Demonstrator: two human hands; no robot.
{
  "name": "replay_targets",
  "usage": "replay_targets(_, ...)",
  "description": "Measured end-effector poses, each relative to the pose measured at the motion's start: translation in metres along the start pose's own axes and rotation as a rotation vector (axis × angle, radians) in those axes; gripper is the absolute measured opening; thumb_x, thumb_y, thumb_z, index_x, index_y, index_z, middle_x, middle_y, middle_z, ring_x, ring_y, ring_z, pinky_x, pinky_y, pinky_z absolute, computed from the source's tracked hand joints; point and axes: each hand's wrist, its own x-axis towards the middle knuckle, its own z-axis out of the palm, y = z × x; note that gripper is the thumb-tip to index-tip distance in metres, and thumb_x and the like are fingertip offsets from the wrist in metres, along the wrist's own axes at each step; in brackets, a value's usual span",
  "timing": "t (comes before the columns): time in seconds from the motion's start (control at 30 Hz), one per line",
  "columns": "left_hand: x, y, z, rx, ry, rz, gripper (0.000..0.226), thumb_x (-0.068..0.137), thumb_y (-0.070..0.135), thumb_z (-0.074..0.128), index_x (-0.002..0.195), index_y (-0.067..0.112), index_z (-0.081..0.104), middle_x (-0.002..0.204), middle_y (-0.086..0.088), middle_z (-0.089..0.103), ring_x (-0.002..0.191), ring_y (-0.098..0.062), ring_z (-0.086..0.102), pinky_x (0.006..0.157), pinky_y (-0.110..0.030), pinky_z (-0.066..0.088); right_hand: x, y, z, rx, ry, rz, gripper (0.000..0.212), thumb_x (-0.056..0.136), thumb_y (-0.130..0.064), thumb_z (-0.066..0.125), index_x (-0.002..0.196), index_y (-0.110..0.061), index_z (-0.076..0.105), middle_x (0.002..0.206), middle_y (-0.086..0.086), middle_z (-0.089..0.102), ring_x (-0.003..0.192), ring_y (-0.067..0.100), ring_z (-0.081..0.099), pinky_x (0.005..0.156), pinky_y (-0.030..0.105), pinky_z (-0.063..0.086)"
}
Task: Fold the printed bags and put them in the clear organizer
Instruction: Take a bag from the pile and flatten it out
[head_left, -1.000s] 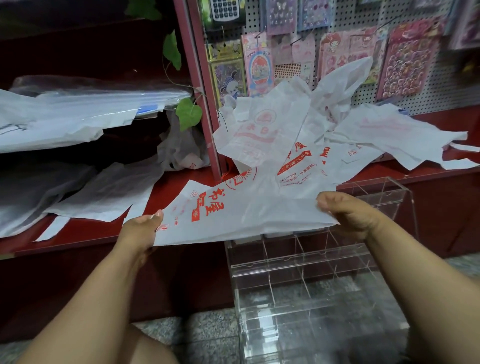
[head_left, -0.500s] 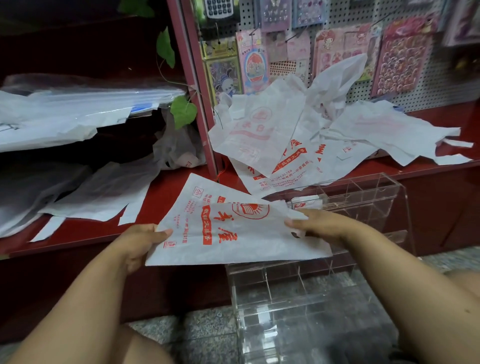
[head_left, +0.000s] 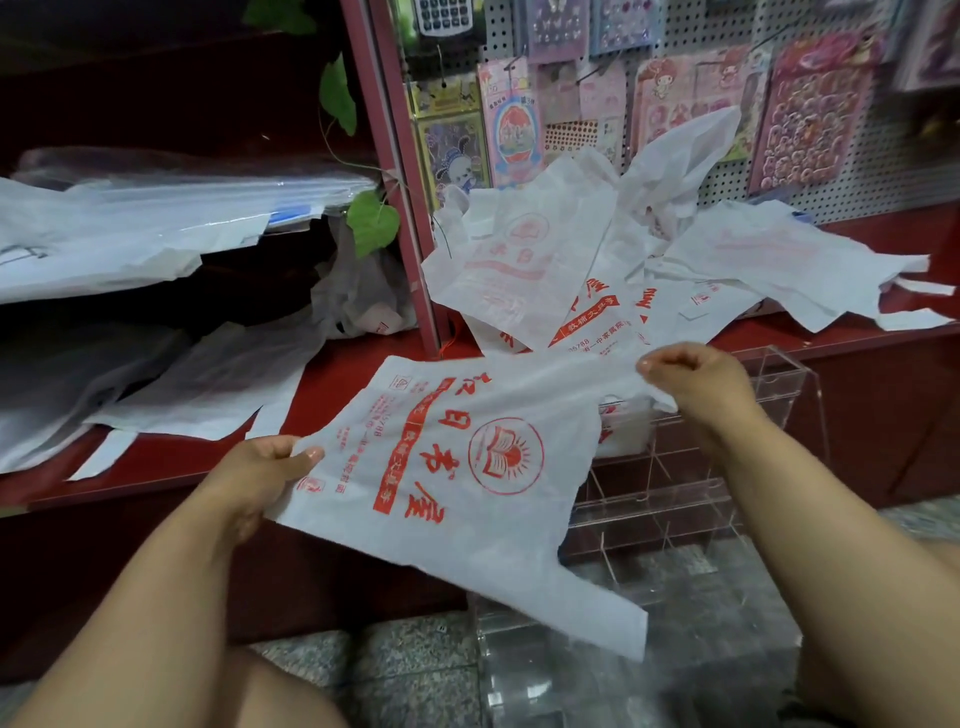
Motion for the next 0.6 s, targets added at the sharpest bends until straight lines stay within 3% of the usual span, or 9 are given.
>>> replay_targets(0.1, -0.001, 0.000, 0.003, 0.002, -0.038, -0.021, 0.017, 0.097, 0.012, 0.056, 0.104, 0.001, 0.068, 0.093, -0.017, 0.075, 0.074, -0.027, 0.073, 0.057, -0.030, 0.057, 0.001, -0.007, -0.002, 0.441, 0.109, 0.079, 0.013, 0.087, -0.007, 0.066, 0.097, -0.014, 0.063, 0.101, 0.006, 0.068, 0.096, 0.018, 0.067, 0.070, 0.021, 0.057)
replay_targets(0.17, 0.001, -0.002, 0.009, -0.043, -0.039, -0.046, 0.018, 0.097, 0.010, 0.056, 0.105, -0.001, 0.066, 0.092, -0.018, 0.075, 0.069, -0.024, 0.073, 0.052, -0.028, 0.057, -0.006, -0.001, 0.004, 0.689, 0.136, 0.209, 0.026, 0.088, -0.026, 0.066, 0.110, -0.013, 0.060, 0.107, 0.005, 0.066, 0.100, 0.020, 0.067, 0.076, 0.027, 0.058)
replay_targets(0.27, 0.006, -0.004, 0.014, -0.076, -0.046, -0.094, 0.019, 0.097, 0.007, 0.055, 0.107, -0.005, 0.065, 0.093, -0.022, 0.074, 0.066, -0.025, 0.073, 0.052, -0.031, 0.059, -0.032, 0.024, 0.030, 0.451, 0.106, 0.430, 0.046, 0.082, -0.056, 0.064, 0.108, -0.019, 0.060, 0.094, 0.000, 0.063, 0.083, 0.015, 0.063, 0.068, 0.028, 0.049)
replay_targets(0.33, 0.006, -0.004, 0.017, -0.070, -0.084, -0.136, 0.020, 0.096, 0.005, 0.054, 0.110, -0.005, 0.064, 0.096, -0.024, 0.073, 0.069, -0.027, 0.073, 0.057, -0.035, 0.061, -0.047, 0.040, 0.052, 0.280, -0.044, 0.490, 0.055, 0.071, -0.064, 0.067, 0.105, -0.020, 0.064, 0.096, 0.001, 0.068, 0.085, 0.017, 0.062, 0.068, 0.030, 0.046)
replay_targets(0.4, 0.004, -0.004, 0.019, -0.078, -0.150, -0.177, 0.025, 0.094, 0.003, 0.056, 0.115, -0.006, 0.063, 0.101, -0.025, 0.072, 0.078, -0.031, 0.074, 0.066, -0.041, 0.062, -0.052, 0.049, 0.064, 0.251, -0.171, 0.542, 0.055, 0.068, -0.051, 0.077, 0.109, -0.015, 0.067, 0.096, 0.005, 0.072, 0.086, 0.023, 0.066, 0.072, 0.034, 0.052)
replay_targets(0.5, 0.000, -0.002, 0.026, -0.157, -0.236, -0.204, 0.037, 0.084, 0.015, 0.064, 0.118, -0.002, 0.065, 0.111, -0.023, 0.070, 0.099, -0.036, 0.070, 0.082, -0.049, 0.058, -0.049, 0.054, 0.062, 0.148, -0.249, 0.533, 0.032, 0.081, -0.009, 0.072, 0.111, -0.001, 0.066, 0.083, 0.008, 0.074, 0.068, 0.022, 0.070, 0.057, 0.034, 0.055)
replay_targets(0.6, -0.001, 0.000, 0.035, -0.251, -0.213, -0.178, 0.039, 0.086, 0.025, 0.066, 0.118, 0.004, 0.065, 0.111, -0.019, 0.071, 0.100, -0.035, 0.070, 0.082, -0.048, 0.058, -0.048, 0.050, 0.053, 0.055, -0.342, 0.480, 0.020, 0.082, -0.001, 0.069, 0.102, -0.006, 0.067, 0.083, 0.007, 0.074, 0.069, 0.021, 0.070, 0.050, 0.031, 0.054)
